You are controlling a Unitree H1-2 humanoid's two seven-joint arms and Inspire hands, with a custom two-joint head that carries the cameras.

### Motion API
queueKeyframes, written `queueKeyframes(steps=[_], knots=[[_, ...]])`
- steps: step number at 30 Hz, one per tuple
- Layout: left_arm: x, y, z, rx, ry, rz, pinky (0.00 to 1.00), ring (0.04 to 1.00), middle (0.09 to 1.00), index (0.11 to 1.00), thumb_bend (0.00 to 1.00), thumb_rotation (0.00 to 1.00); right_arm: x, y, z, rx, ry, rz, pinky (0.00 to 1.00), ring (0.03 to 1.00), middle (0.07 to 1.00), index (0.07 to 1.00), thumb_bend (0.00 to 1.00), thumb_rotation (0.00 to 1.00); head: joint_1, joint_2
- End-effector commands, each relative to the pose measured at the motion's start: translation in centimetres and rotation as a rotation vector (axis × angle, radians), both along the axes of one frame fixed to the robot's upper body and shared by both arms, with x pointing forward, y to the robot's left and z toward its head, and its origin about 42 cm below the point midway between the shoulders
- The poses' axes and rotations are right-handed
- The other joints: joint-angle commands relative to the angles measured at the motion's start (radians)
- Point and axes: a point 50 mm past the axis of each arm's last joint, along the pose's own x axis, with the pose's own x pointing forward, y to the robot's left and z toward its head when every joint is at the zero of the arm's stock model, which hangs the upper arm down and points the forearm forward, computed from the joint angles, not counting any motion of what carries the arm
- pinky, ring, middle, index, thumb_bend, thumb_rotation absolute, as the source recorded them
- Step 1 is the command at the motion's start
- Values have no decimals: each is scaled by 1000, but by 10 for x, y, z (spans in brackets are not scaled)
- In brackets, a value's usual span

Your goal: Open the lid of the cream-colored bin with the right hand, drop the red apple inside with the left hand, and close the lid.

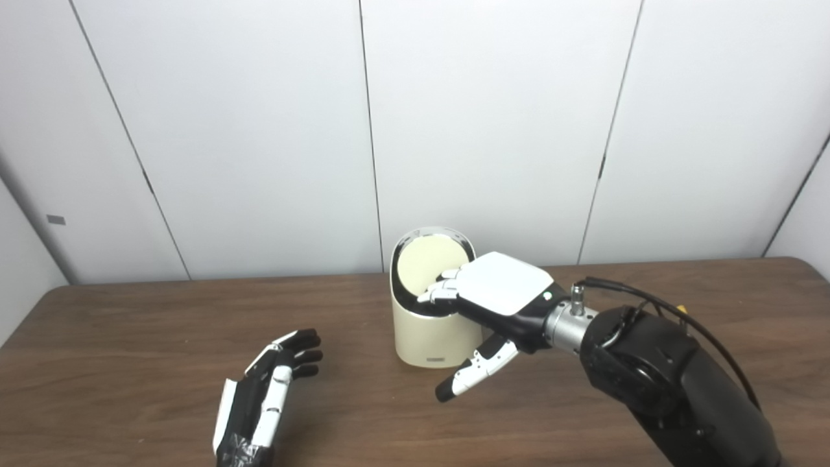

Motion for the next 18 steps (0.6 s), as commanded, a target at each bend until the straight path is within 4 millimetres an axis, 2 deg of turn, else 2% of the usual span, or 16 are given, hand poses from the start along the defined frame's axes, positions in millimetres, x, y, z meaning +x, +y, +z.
queueKeyframes(steps=[1,10,15,18], knots=[[2,0,13,2,-54,-7,699,723,762,757,456,821,7,-6,5,11,14,-41,857,893,884,862,863,853,-1,1],[1,0,14,8,-41,-6,701,726,762,755,467,820,11,-11,-1,49,75,-60,855,887,908,886,874,819,-1,3],[2,0,13,11,-43,-7,695,724,762,757,463,819,6,-10,3,103,-2,-21,836,884,899,883,876,825,-1,0],[2,1,12,8,-42,-6,696,724,761,757,458,815,3,-10,9,193,-74,2,839,890,908,892,863,808,-2,-3]])
